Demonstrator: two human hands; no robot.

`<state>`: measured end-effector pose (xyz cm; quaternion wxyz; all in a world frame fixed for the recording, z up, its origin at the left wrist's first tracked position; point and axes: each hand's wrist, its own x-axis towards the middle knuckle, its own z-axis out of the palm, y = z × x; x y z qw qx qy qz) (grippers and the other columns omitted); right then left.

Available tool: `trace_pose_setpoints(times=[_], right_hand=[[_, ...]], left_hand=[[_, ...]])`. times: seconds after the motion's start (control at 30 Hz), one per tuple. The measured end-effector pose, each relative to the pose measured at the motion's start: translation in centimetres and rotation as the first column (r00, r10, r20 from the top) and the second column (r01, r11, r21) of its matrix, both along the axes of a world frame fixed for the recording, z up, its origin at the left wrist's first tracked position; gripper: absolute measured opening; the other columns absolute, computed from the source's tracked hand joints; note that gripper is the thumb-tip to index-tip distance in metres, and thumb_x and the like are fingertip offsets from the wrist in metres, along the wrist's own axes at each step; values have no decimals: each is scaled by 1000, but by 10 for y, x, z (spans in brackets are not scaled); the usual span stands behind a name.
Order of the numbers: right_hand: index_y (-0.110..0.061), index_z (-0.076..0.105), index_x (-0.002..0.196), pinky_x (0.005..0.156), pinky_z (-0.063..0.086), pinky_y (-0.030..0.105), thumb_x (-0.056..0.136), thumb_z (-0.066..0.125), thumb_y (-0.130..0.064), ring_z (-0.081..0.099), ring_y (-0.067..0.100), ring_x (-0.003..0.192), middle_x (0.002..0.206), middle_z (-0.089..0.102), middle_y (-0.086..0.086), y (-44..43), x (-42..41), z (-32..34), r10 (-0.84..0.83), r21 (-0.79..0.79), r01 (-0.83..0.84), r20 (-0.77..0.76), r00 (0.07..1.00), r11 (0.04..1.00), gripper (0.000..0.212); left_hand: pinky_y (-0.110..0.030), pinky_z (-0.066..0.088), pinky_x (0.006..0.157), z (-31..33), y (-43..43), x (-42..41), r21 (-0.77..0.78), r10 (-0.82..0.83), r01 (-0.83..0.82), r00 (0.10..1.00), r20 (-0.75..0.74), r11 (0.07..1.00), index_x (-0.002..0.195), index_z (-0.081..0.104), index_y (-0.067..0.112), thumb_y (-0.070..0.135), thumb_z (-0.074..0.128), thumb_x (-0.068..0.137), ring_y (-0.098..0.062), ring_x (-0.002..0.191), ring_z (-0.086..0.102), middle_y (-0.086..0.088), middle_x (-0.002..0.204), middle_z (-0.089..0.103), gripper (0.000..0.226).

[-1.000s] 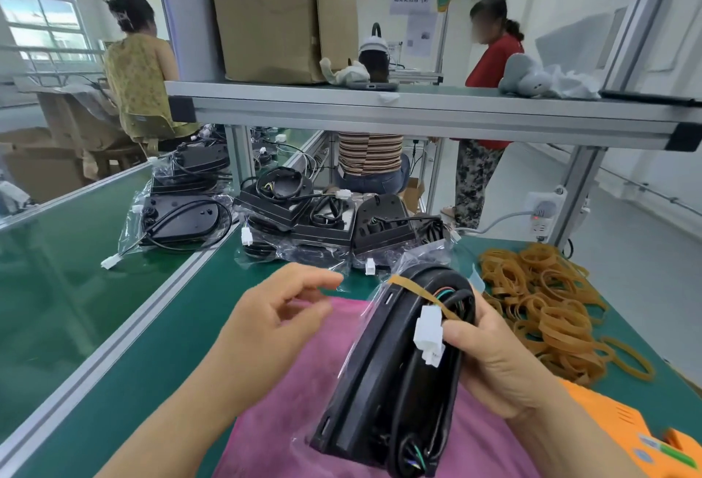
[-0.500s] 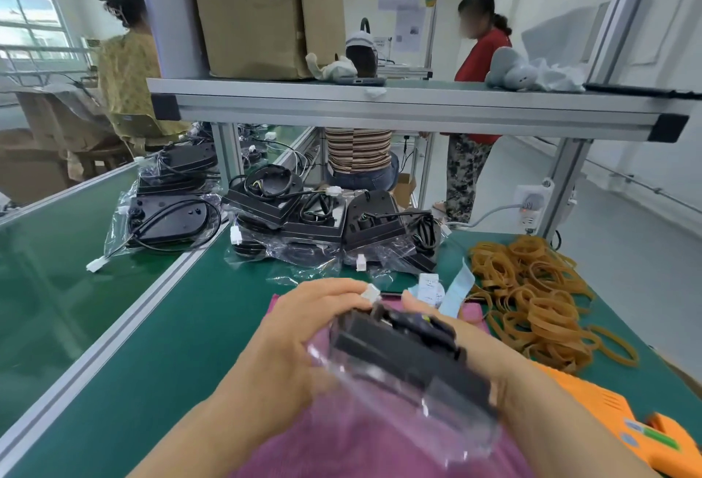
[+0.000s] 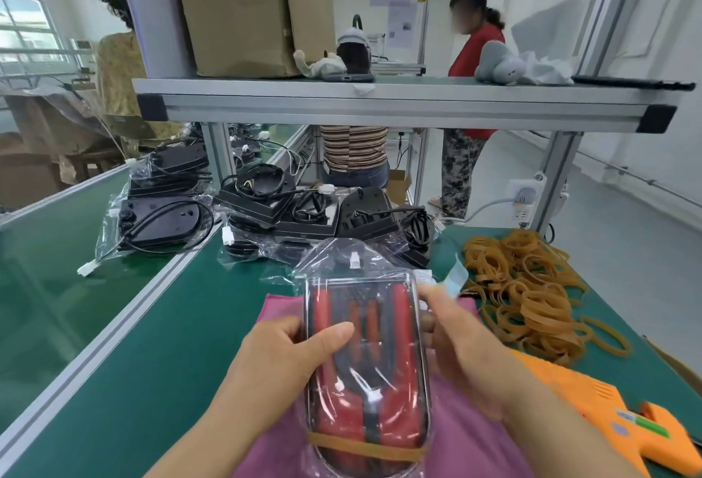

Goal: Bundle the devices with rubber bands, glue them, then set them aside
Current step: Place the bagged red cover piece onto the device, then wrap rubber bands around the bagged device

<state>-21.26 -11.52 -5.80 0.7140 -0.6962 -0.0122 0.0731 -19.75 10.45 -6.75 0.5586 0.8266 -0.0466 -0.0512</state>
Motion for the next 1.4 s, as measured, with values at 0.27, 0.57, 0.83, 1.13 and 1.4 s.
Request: trace_pose_setpoints(times=[0.27,0.57,0.83,1.13,1.4], right_hand=[[-19,48,60,50,31,19,87,62,-56,41,4,49,54,46,-12,-12,5,-42,-181,-525,172,33,983,834,48],[-14,73,97,77,51,29,90,53,-12,64,21,95,103,70,2,-81,66,-32,-318,-914,302,211,924,272,22],[-17,63,78,65,41,27,93,53,-23,60,22,81,91,68,4,-103,85,-57,-321,-969,176,114,940,173,19],[-12,65,83,52,43,24,93,57,-16,53,11,59,76,66,0,-73,53,31,-234,-519,248,95,968,818,14],[-17,67,70,38,28,12,95,58,-6,42,5,47,67,60,3,-16,29,48,316,-120,-321,-60,947,939,29]], left_hand=[[-22,56,70,-30,-8,7,61,-79,100,955,-285,993,75,80,25,67,73,72,-9,69,74,5,74,77,43],[-12,41,50,-34,-11,14,348,-84,181,958,-275,920,56,72,19,75,61,75,3,50,61,11,58,70,60],[-28,50,65,-16,7,13,476,63,-119,989,133,871,62,61,18,72,50,82,-13,61,60,6,58,64,59],[-23,46,79,24,-18,22,-1,34,-37,915,402,999,89,70,45,56,56,84,8,90,63,27,94,70,18],[-47,53,89,34,-50,35,-225,-348,365,931,114,903,80,71,16,58,68,84,-20,78,67,-7,81,72,42]])
